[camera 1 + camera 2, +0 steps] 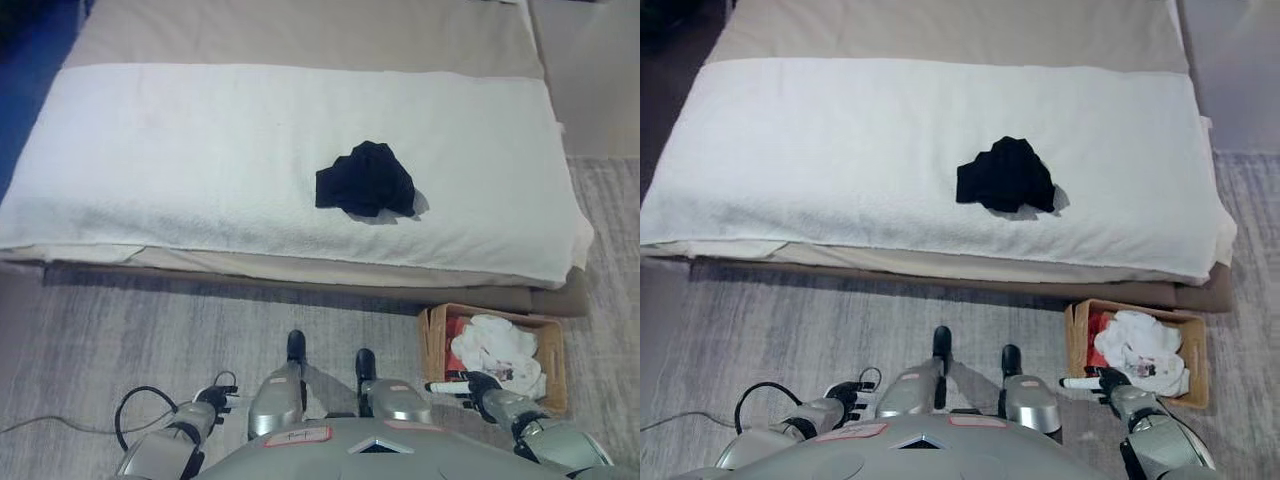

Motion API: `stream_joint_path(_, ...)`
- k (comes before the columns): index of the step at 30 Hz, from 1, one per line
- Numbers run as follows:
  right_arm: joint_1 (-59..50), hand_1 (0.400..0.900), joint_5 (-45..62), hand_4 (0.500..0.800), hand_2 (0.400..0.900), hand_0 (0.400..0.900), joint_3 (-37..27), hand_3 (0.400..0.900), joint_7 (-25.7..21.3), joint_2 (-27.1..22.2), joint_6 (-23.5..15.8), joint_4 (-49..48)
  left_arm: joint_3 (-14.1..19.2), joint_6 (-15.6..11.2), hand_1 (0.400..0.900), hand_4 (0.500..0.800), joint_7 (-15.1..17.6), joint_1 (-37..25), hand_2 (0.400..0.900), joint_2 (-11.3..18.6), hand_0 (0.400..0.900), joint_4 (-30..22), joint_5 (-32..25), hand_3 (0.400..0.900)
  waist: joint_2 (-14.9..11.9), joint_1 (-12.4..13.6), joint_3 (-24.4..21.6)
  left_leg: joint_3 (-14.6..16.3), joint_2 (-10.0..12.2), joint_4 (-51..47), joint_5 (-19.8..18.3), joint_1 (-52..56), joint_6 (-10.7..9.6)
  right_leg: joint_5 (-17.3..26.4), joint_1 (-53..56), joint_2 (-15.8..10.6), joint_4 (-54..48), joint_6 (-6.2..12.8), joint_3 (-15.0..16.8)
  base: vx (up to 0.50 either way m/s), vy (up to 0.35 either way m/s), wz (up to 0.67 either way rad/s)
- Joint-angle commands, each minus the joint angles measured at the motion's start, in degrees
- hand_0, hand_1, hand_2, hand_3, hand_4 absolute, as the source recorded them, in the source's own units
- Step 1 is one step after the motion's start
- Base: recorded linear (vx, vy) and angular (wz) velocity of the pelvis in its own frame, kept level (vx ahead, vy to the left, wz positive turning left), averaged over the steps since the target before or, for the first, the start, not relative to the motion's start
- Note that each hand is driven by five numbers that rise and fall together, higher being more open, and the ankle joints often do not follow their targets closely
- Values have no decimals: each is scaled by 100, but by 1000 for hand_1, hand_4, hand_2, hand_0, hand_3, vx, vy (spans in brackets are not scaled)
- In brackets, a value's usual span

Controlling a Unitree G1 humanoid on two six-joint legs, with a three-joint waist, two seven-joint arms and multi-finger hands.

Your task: Put the clothes on the bed into the basket.

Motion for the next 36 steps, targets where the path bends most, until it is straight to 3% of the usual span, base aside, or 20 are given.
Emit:
stream_joint_path(1,-36,900,-102,800,900,900,257,900,53,-122,-20,-8,-31,-95,900,800,82,-127,900,349,900,46,-61,900,-234,53,-188,-525,-20,194,258,-1051,-33,-1118,698,131,336,247,256,196,187,-29)
stream_joint_path(2,-36,900,-102,800,900,900,256,900,53,-121,-20,-9,-32,-96,900,800,82,-127,900,350,900,46,-61,900,-240,58,-189,-518,-24,205,250,-1055,-30,-1119,699,124,334,249,261,187,221,-21)
stream_joint_path(4,-60,900,-63,800,900,900,208,900,70,-68,0,16,-99,-103,900,800,76,-233,900,431,900,22,-72,900,-412,38,-279,-271,-288,959,-70,-1309,142,-1143,621,-210,605,438,413,246,360,-46)
stream_joint_path(7,-111,900,-88,800,900,900,232,900,114,27,22,26,-124,-105,900,800,67,-347,900,536,900,-23,-83,900,-568,60,-415,-103,-429,1235,-385,-1357,296,-996,337,-358,1163,613,469,231,289,-39)
stream_joint_path(10,-177,900,-82,800,900,900,254,900,146,84,41,-39,-136,-96,900,800,73,-390,900,646,900,-57,-99,900,-652,8,-476,-35,-497,1142,-537,-1173,401,-491,53,-400,1731,767,430,203,241,-11)
stream_joint_path(15,-263,900,-46,800,900,900,229,900,131,91,60,-128,-102,-54,900,800,75,-415,900,810,900,-25,-85,900,-753,-70,-457,-90,-687,909,-713,-629,611,467,-190,-449,2730,813,341,193,234,5)
stream_joint_path(18,-344,900,-39,800,900,900,225,900,89,55,32,-266,-55,-47,900,800,55,-384,900,872,900,0,-56,900,-752,-48,-390,-103,-683,743,-776,-338,668,577,-346,-467,3191,843,34,151,174,4)
stream_joint_path(19,-417,900,-2,800,900,900,234,900,88,-16,18,-369,-42,-39,900,800,33,-411,900,900,900,10,-76,900,-750,-76,-392,-152,-693,675,-774,-265,662,392,-466,-277,3114,786,120,107,87,14)
stream_joint_path(20,-417,900,-2,800,900,900,234,900,89,-16,19,-370,-40,-39,900,800,33,-411,900,900,900,10,-76,900,-755,-79,-378,-153,-699,670,-776,-247,662,380,-453,-283,3123,785,119,135,98,20)
stream_joint_path(21,-553,900,64,800,900,900,217,900,63,-123,-17,-492,-46,-47,900,800,35,-451,900,914,900,19,-77,900,-752,-70,-347,-166,-679,608,-767,-153,651,-37,-651,-157,2865,694,52,80,58,10)
stream_joint_path(22,-553,900,64,800,900,900,217,900,63,-124,-17,-493,-45,-48,900,800,35,-452,900,913,900,20,-77,900,-755,-76,-328,-173,-684,603,-769,-130,650,-47,-629,-163,2870,693,45,120,71,11)
stream_joint_path(23,-658,900,72,800,900,900,202,900,-5,-205,-44,-565,-62,-40,900,800,33,-462,900,886,900,47,-78,900,-730,-48,-303,-131,-614,576,-797,-74,617,-214,-682,-293,2612,655,-184,75,12,11)
stream_joint_path(25,-897,900,131,800,900,900,172,900,-79,-394,-89,-773,-78,-79,900,800,33,-476,900,857,900,42,-80,900,-703,-84,-200,-194,-599,575,-844,13,566,-345,-791,-313,2009,654,-148,87,11,25)
stream_joint_path(29,-1392,900,113,800,900,900,198,900,-231,-880,-187,-1160,-94,-128,900,800,16,-518,900,784,900,14,-125,900,-749,-141,65,-270,-681,700,-979,107,521,225,-1138,-496,1125,821,226,56,-27,28)
stream_joint_path(33,-1982,900,-12,800,900,900,313,900,-303,-1368,-247,-1386,-72,-158,900,800,-2,-410,900,772,900,52,-192,900,-855,-93,198,-381,-739,773,-1137,240,435,787,-1274,-727,706,972,157,92,-117,36)
stream_joint_path(36,-2220,900,-124,800,900,900,356,900,-355,-1730,-309,-1611,-12,-169,900,800,-43,-273,900,757,900,64,-207,900,-873,-68,145,-476,-753,785,-1229,314,373,788,-1140,-765,575,974,167,127,-165,35)
